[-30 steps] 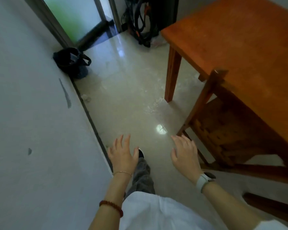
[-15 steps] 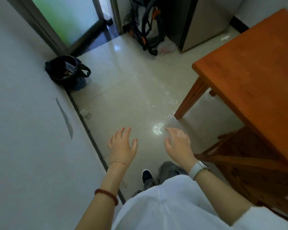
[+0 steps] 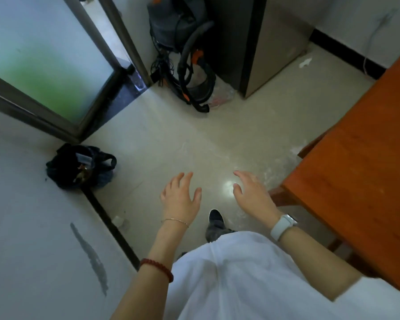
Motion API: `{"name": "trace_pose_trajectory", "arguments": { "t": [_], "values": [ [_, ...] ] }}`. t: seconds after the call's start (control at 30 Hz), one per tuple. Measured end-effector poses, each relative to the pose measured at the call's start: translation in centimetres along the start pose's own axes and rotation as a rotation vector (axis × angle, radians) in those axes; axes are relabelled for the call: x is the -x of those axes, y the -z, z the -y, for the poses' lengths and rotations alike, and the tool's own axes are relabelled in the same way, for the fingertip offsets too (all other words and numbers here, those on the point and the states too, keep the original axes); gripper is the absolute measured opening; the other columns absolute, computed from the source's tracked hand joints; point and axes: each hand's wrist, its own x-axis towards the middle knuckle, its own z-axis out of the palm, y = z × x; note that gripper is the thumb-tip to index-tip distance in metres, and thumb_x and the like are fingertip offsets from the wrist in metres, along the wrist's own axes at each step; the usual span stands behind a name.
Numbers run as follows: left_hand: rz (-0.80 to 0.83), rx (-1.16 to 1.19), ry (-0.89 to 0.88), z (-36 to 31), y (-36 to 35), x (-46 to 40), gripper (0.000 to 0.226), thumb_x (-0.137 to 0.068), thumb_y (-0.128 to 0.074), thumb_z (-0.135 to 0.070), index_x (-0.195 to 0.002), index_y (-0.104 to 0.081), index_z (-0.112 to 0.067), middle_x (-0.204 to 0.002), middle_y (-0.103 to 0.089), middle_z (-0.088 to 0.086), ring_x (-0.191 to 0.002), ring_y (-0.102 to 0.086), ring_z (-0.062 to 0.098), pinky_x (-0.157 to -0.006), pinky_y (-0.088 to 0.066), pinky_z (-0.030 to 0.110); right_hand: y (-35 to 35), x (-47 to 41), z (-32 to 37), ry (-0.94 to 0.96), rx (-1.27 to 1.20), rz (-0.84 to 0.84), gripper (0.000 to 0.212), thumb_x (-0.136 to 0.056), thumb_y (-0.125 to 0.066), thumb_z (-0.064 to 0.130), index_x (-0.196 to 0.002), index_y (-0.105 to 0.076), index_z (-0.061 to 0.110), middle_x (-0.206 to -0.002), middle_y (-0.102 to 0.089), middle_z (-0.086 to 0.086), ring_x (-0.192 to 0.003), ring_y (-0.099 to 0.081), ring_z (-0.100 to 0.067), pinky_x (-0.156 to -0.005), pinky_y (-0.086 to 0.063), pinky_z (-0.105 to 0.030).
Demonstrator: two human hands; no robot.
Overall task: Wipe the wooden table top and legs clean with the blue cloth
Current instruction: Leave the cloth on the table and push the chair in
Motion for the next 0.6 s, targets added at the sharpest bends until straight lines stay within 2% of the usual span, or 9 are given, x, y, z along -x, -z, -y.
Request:
{"name": "trace_pose_trajectory", "arguments": {
  "t": [0.13,0.27,0.4,0.6],
  "values": [
    [-0.014,-0.019,-0.097,-3.3,3.4,-8.9,0.049,-0.089,-0.051,-0.032,-0.135,-0.041,-0.02,-0.141,-0.04,0.005,-0.13,-0.034,0.025,-0.106,-0.023,0.039,5.0,-7.0,2.4,-0.026,-0.088,-0.082,0.041,-0.094,-0.04,0.016,-0.135,-0.04,0.013,-0.141,-0.04,-0.007,-0.131,-0.034,-0.023,-0.108,-0.027,-0.038],
    [0.075,-0.114,-0.222,-7.3,4.5,-17.1,0.051,-0.091,-0.047,-0.035,-0.138,-0.035,-0.021,-0.142,-0.038,0.003,-0.132,-0.031,0.023,-0.107,-0.022,0.037,8.9,-13.1,2.5,-0.097,-0.142,-0.148,0.041,-0.094,-0.04,0.018,-0.135,-0.04,0.014,-0.14,-0.042,-0.007,-0.13,-0.034,-0.023,-0.108,-0.028,-0.039],
    [0.153,-0.192,-0.374,-13.1,4.8,-26.4,0.05,-0.092,-0.043,-0.038,-0.138,-0.032,-0.023,-0.142,-0.037,0.001,-0.132,-0.03,0.021,-0.108,-0.023,0.036,13.6,-20.3,1.3,-0.222,-0.182,-0.223,0.041,-0.094,-0.041,0.017,-0.135,-0.04,0.014,-0.139,-0.043,-0.008,-0.129,-0.035,-0.025,-0.106,-0.028,-0.038],
    [0.222,-0.231,-0.642,-22.7,5.2,-40.6,0.049,-0.088,-0.046,-0.036,-0.133,-0.043,-0.018,-0.137,-0.044,0.006,-0.127,-0.037,0.027,-0.103,-0.032,0.043,21.1,-29.3,-0.7,-0.465,-0.234,-0.402,0.041,-0.094,-0.04,0.021,-0.136,-0.039,0.018,-0.138,-0.044,-0.006,-0.126,-0.038,-0.026,-0.106,-0.028,-0.039]
  ]
}}
